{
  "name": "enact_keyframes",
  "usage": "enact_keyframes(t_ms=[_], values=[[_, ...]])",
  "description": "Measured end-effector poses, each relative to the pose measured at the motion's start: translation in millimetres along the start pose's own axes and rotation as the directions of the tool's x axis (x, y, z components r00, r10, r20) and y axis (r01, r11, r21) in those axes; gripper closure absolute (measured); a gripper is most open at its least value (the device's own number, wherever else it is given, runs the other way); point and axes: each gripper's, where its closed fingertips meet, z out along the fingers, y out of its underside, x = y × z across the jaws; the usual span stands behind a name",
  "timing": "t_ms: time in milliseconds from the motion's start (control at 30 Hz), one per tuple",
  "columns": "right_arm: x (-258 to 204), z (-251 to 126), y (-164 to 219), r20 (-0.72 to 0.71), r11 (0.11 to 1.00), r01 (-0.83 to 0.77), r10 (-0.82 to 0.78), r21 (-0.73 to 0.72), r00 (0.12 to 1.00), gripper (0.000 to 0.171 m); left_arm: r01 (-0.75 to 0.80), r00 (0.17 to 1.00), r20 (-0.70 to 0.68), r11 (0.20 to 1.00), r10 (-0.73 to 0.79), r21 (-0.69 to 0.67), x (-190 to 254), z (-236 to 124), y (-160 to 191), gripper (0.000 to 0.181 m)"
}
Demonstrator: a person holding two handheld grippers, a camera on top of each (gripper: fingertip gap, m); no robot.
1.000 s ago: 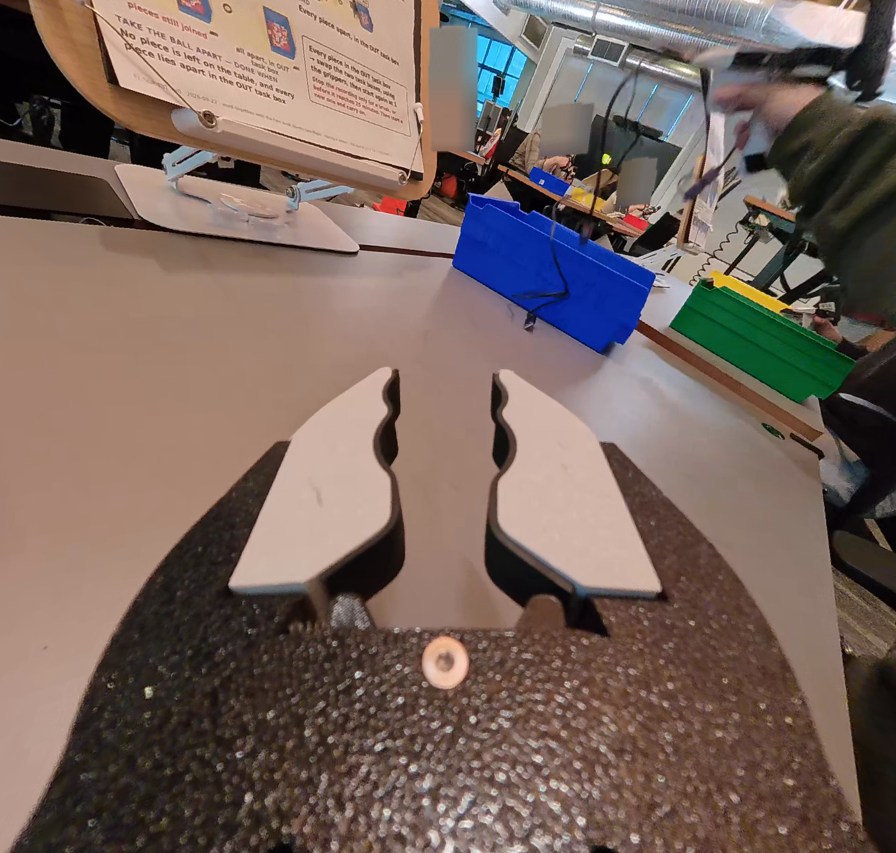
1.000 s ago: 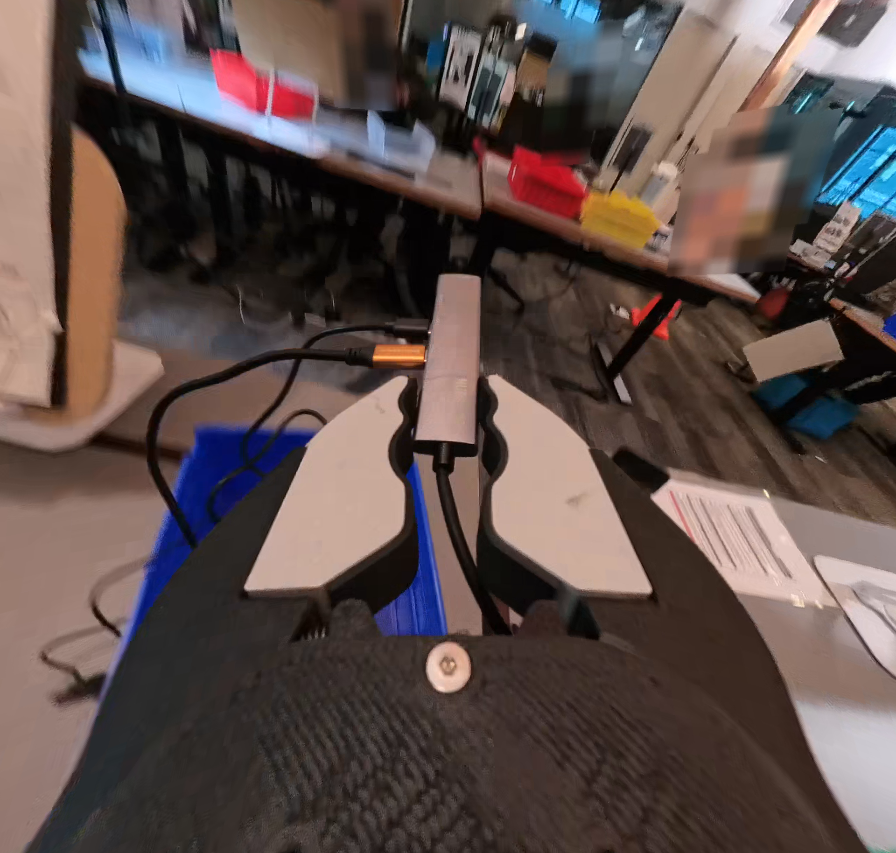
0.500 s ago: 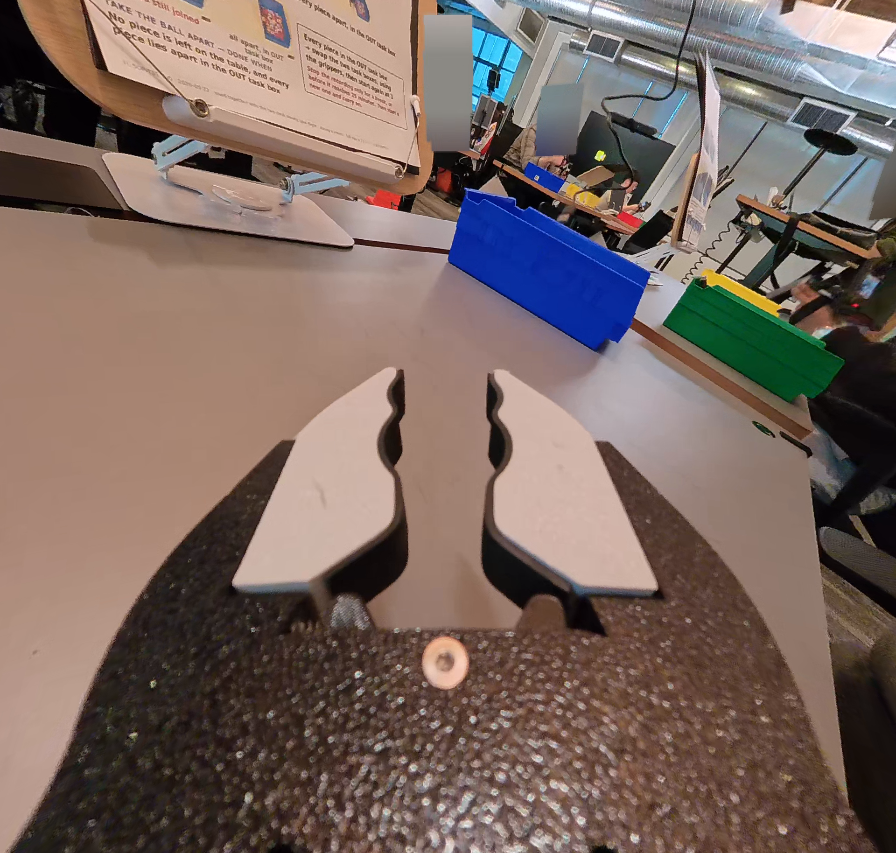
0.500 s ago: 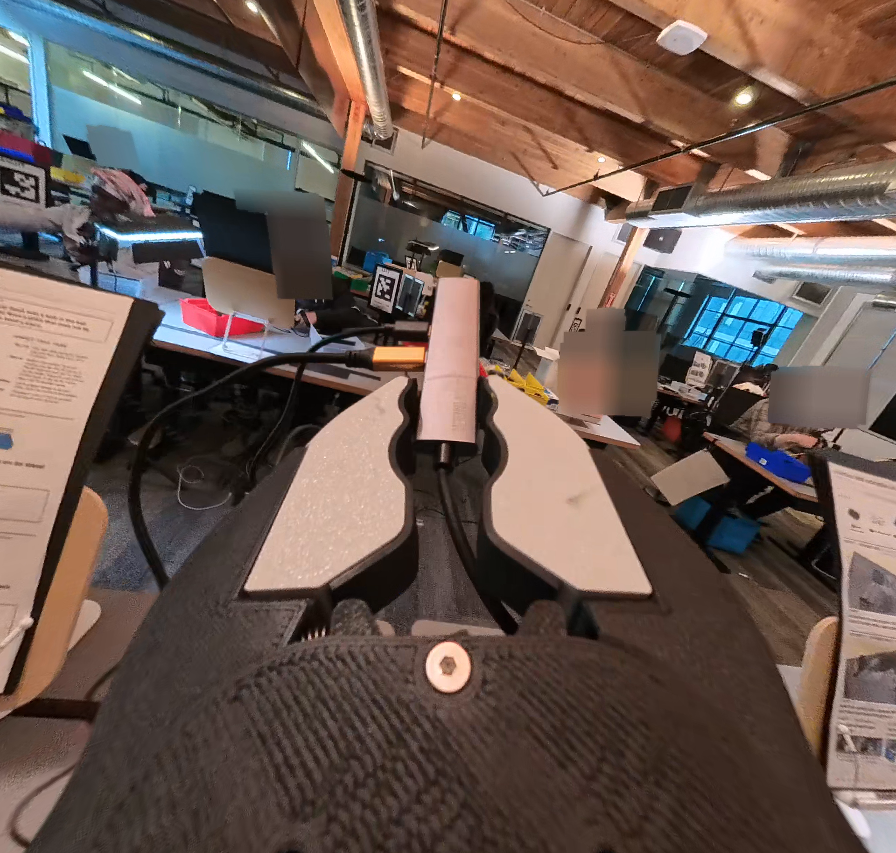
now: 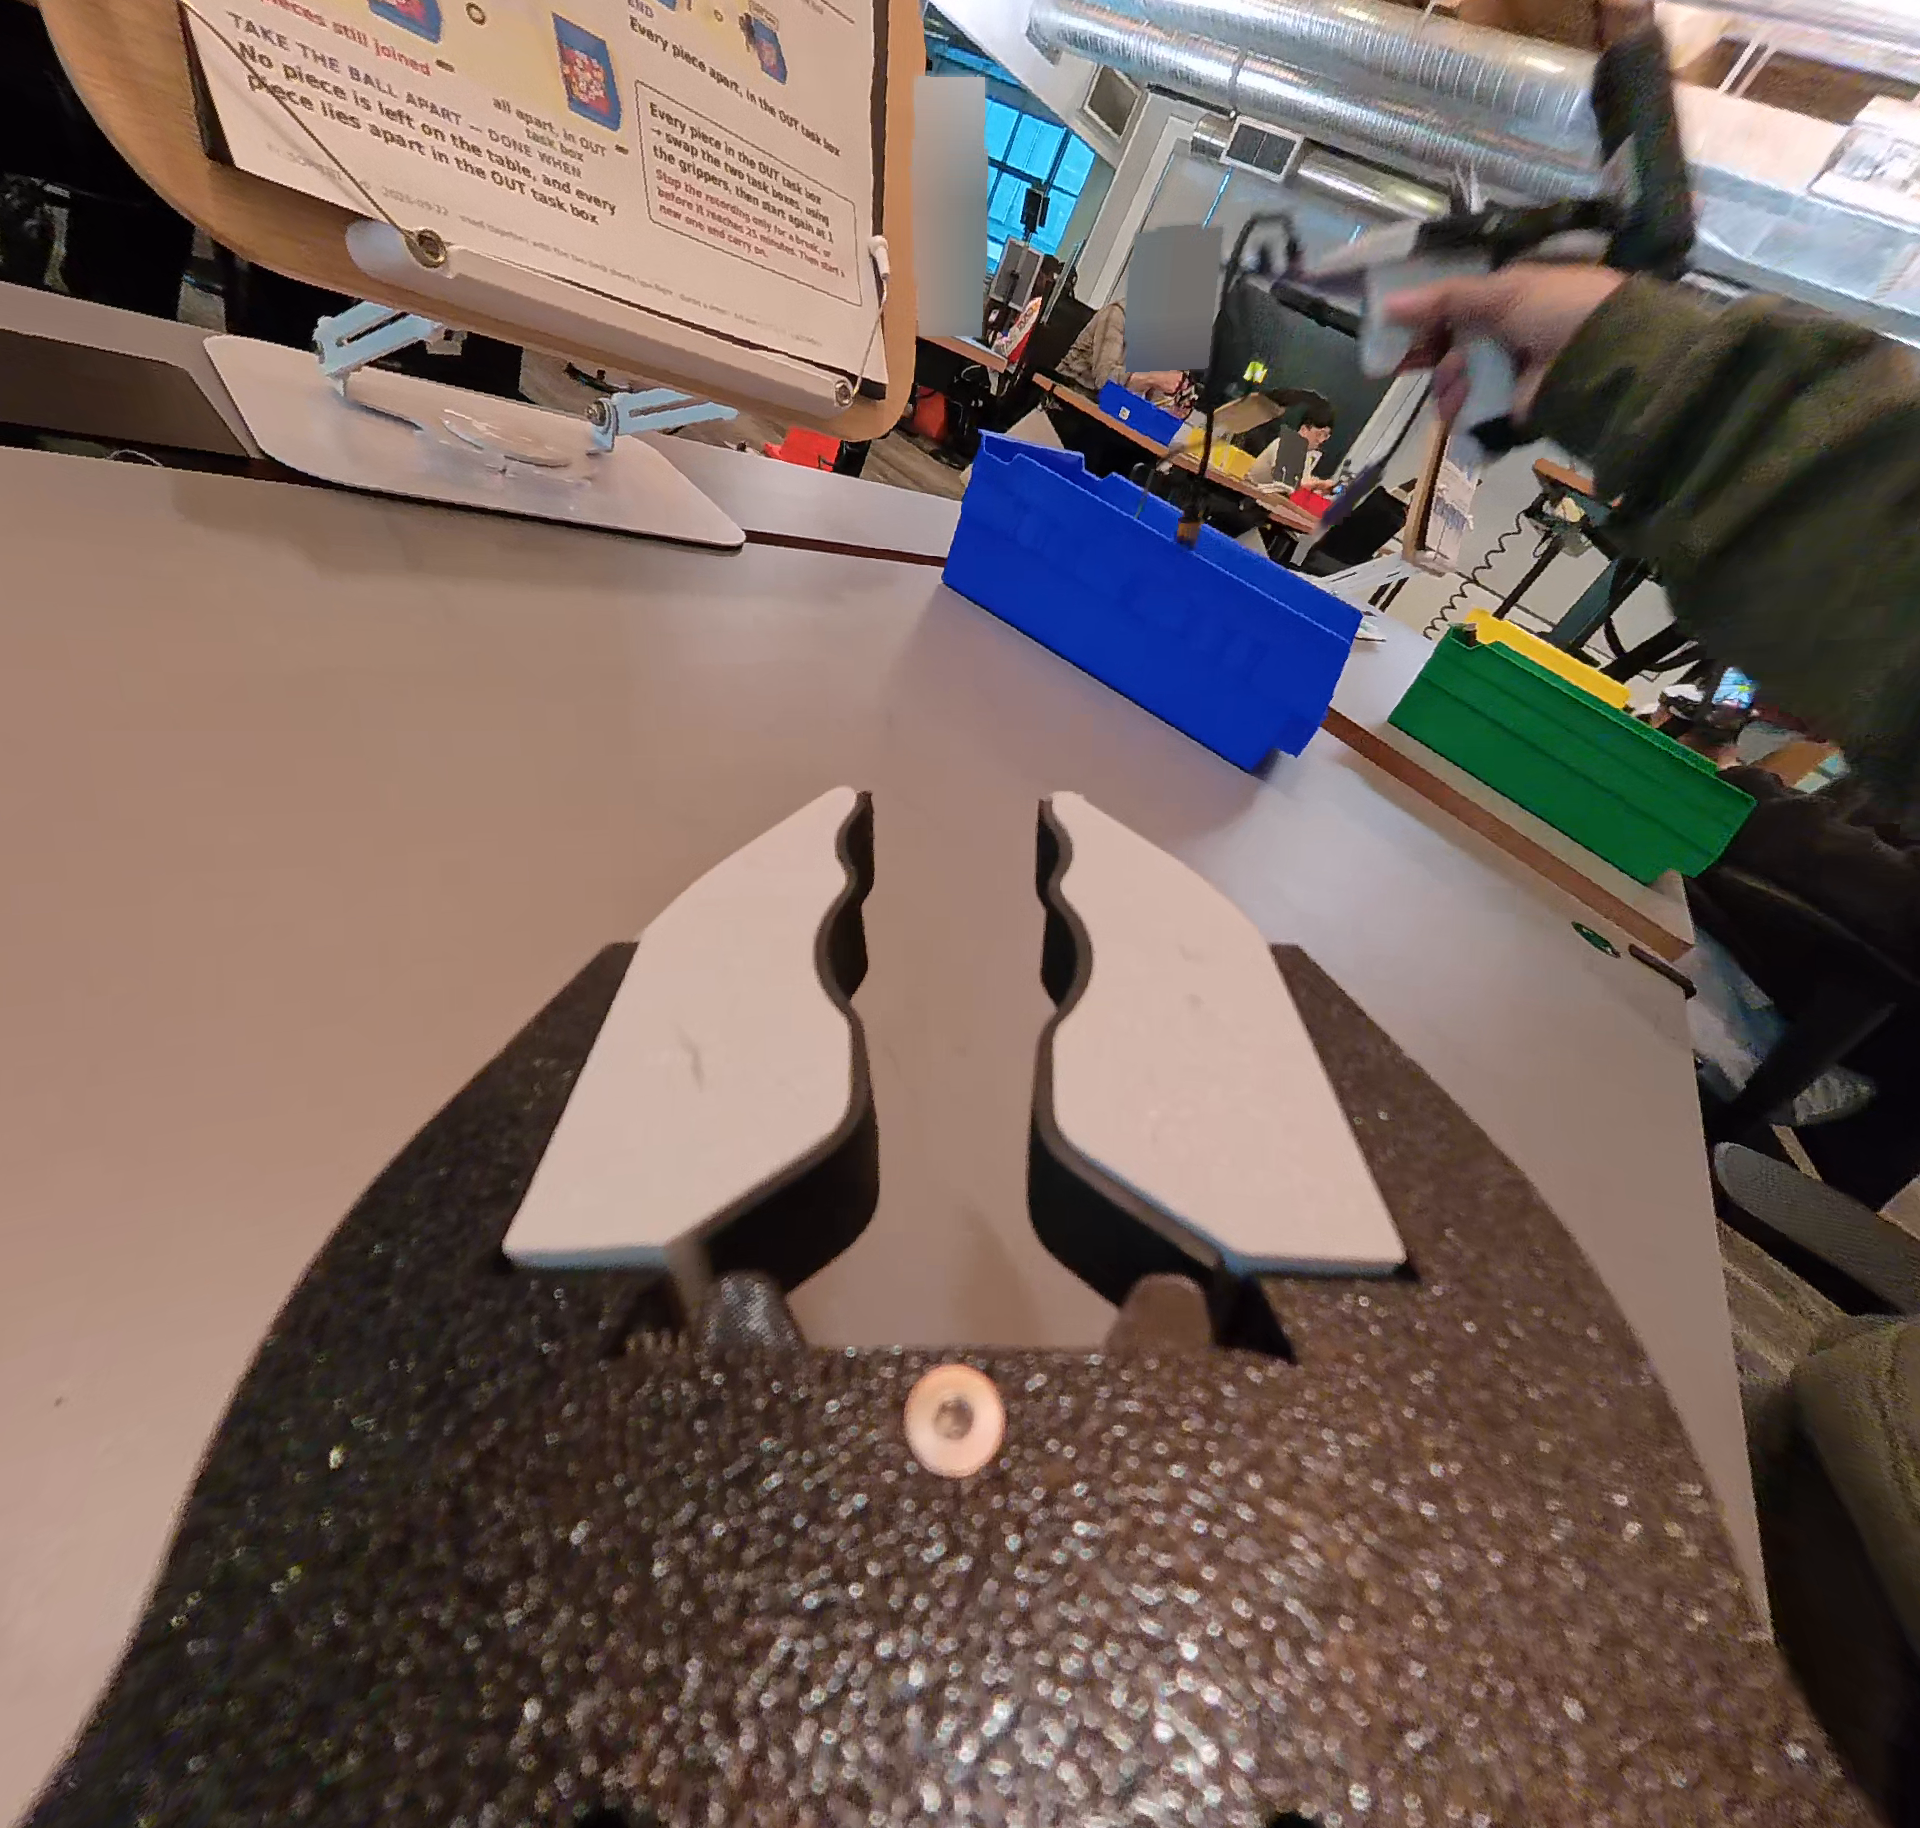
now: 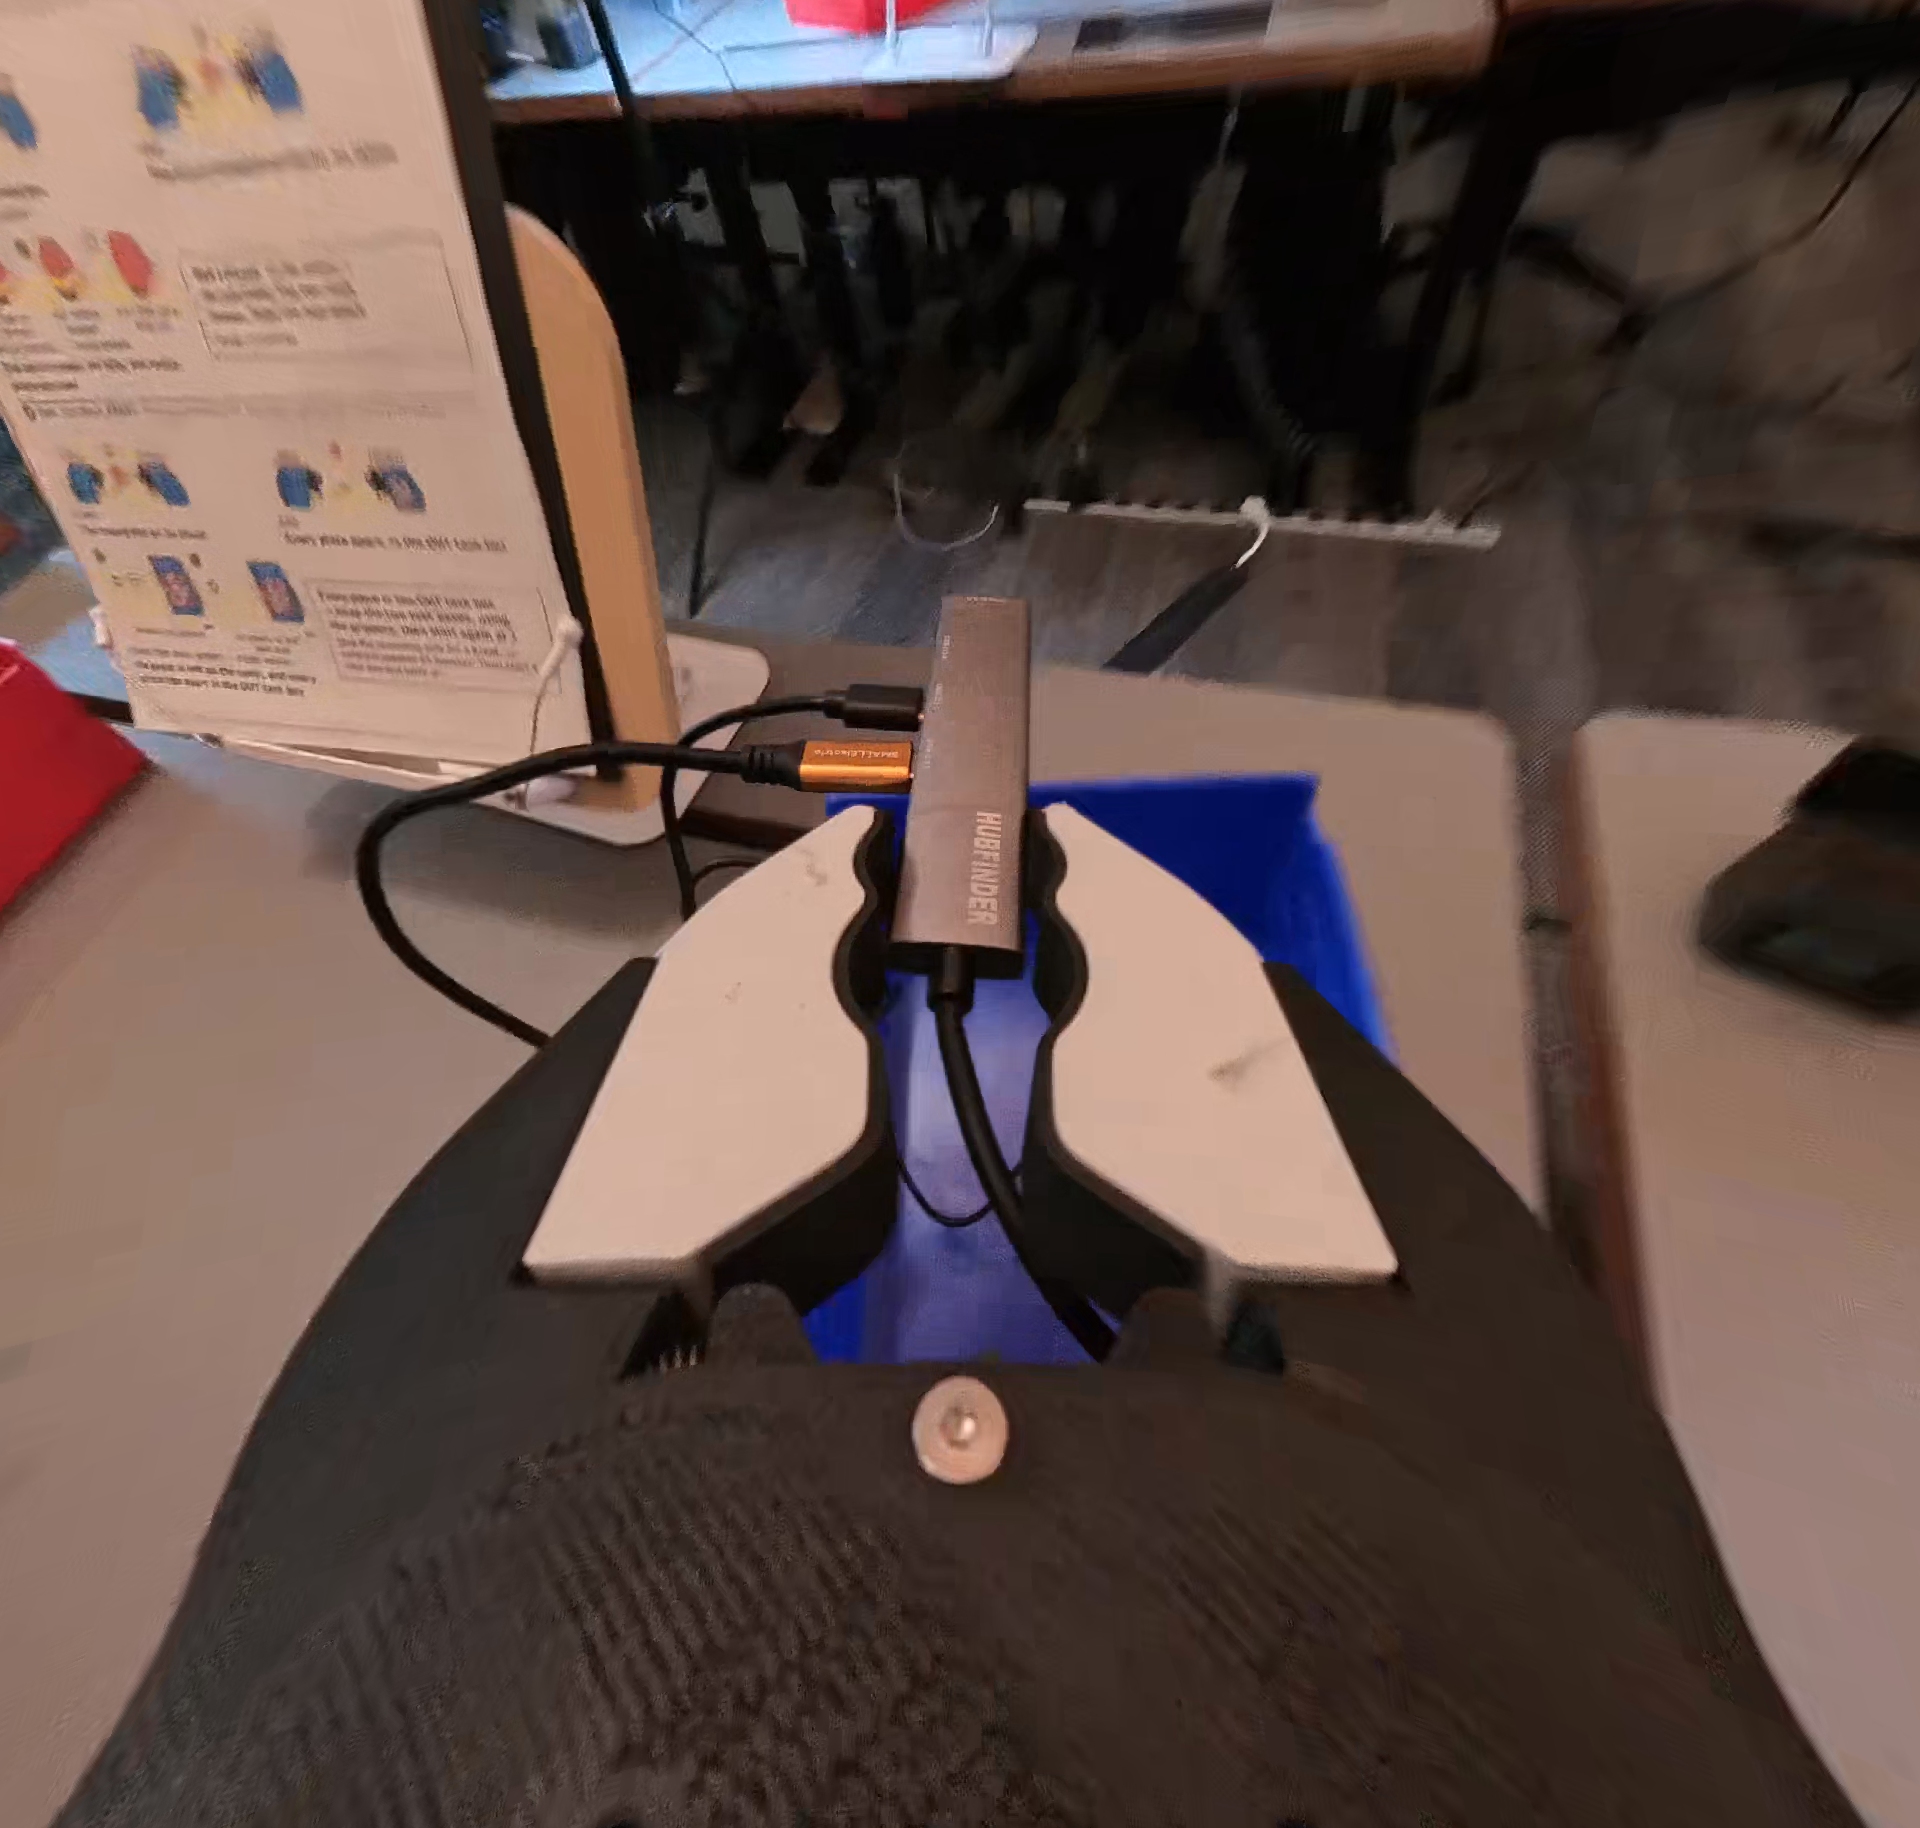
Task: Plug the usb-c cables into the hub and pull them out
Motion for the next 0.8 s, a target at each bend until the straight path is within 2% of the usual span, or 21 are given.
enact_keyframes(t_ms=[133,200,267,333,433,533,600,667,700,733,800], values=[[21.1,36.9,68.7,-0.035,0.986,-0.155,0.154,-0.059,0.988,0.147,-0.005,1.000,0.003,1.000,0.005,0.011,0.1,-1.1,-1.2,0.153],[29.2,45.9,103.0,-0.048,0.973,-0.158,0.152,-0.169,0.987,0.147,-0.014,1.000,0.005,1.000,0.014,0.009,0.8,-0.8,-0.9,0.153],[36.7,44.2,123.6,-0.052,0.961,-0.080,0.069,-0.265,0.996,0.145,-0.024,1.000,0.006,1.000,0.024,0.004,1.7,-0.2,-0.3,0.153],[55.1,32.1,115.6,-0.123,0.969,0.014,-0.046,-0.246,0.991,0.132,-0.027,1.000,0.005,1.000,0.027,0.000,2.0,0.3,0.2,0.153],[86.8,5.2,104.3,-0.215,0.952,0.157,-0.216,-0.262,0.952,0.127,-0.010,1.000,0.000,1.000,0.010,-0.005,0.9,0.8,0.7,0.153],[131.6,-19.1,128.2,-0.329,0.902,0.181,-0.321,-0.392,0.888,0.120,-0.003,1.000,-0.003,1.000,0.003,-0.001,0.5,0.6,0.2,0.153],[145.5,-24.9,157.4,-0.337,0.882,0.144,-0.317,-0.449,0.887,0.120,-0.007,1.000,-0.003,1.000,0.007,-0.003,0.9,0.8,0.3,0.153],[142.3,-24.2,186.4,-0.273,0.862,0.123,-0.287,-0.492,0.918,0.124,-0.014,1.000,-0.001,1.000,0.014,-0.001,1.4,0.7,0.1,0.153],[139.1,-24.4,197.5,-0.242,0.850,0.126,-0.283,-0.511,0.928,0.137,-0.016,1.000,0.000,1.000,0.016,0.002,1.6,0.6,-0.1,0.153],[143.6,-27.2,203.4,-0.261,0.840,0.137,-0.312,-0.525,0.913,0.148,-0.018,1.000,0.000,1.000,0.018,0.003,1.7,0.4,-0.2,0.153],[144.1,-31.1,205.0,-0.303,0.858,0.135,-0.316,-0.495,0.899,0.152,-0.019,1.000,0.001,1.000,0.019,0.004,1.8,0.4,-0.3,0.153]])
